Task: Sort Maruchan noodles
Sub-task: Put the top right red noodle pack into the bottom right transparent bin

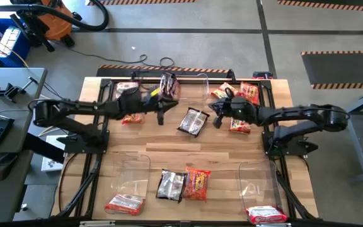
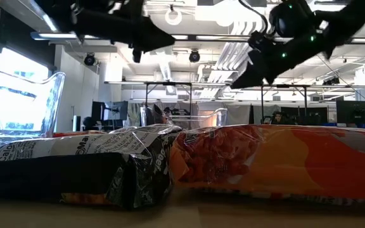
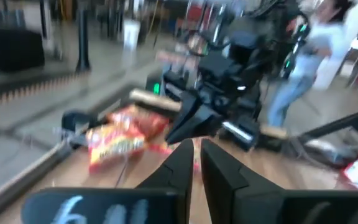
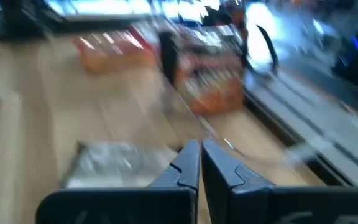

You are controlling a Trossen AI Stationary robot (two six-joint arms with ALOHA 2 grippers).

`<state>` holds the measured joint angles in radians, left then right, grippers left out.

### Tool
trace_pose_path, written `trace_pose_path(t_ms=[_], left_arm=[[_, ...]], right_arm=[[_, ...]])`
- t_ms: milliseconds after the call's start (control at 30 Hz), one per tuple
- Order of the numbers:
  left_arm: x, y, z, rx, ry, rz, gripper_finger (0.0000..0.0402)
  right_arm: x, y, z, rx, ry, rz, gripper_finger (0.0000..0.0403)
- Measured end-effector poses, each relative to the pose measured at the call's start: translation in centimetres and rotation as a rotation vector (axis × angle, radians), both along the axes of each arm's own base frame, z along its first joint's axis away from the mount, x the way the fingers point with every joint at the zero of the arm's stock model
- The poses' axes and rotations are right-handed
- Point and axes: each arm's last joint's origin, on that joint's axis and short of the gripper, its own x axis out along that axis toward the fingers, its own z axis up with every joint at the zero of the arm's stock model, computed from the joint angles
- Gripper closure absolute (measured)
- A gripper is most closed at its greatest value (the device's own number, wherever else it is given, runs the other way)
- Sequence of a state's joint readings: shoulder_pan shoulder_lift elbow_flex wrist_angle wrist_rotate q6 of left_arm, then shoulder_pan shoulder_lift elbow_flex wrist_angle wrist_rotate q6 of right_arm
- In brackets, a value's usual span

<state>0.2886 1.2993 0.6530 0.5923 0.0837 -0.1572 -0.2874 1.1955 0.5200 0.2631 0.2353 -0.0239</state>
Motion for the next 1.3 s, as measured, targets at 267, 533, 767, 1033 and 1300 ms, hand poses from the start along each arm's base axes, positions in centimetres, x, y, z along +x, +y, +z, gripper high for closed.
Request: trace_pose_path(t_ms=[267,533,767,1033,1300], left_arm=[[-2.1,-0.5,-2.9,0.036,-0.08,0.01,0.039],[-2.3,-0.6,-3.7,0.018,-0.037,0.017,0.039],[-2.1,-1.2,-4.0,0.037,-0.002,-0.005,0.0389],[-2.0,-1.5,-4.1,0.056,0.014,-0.022,0.0389],[-2.0,-1.5,-4.1,0.054,0.013,-0.022,0.0389]], right_arm=[[-2.2,-0.9,2.4,0.098,0.445,-0.286,0.0327],[-1.6,-1.7,-0.7,0.115,0.655,-0.357,0.0205],[-0.3,-2.3,-4.2,0.051,0.822,-0.414,0.0158],[0.6,-3.0,-6.0,-0.069,0.874,-0.485,0.0158],[0.7,-4.0,-7.4,-0.01,0.895,-0.471,0.0184]])
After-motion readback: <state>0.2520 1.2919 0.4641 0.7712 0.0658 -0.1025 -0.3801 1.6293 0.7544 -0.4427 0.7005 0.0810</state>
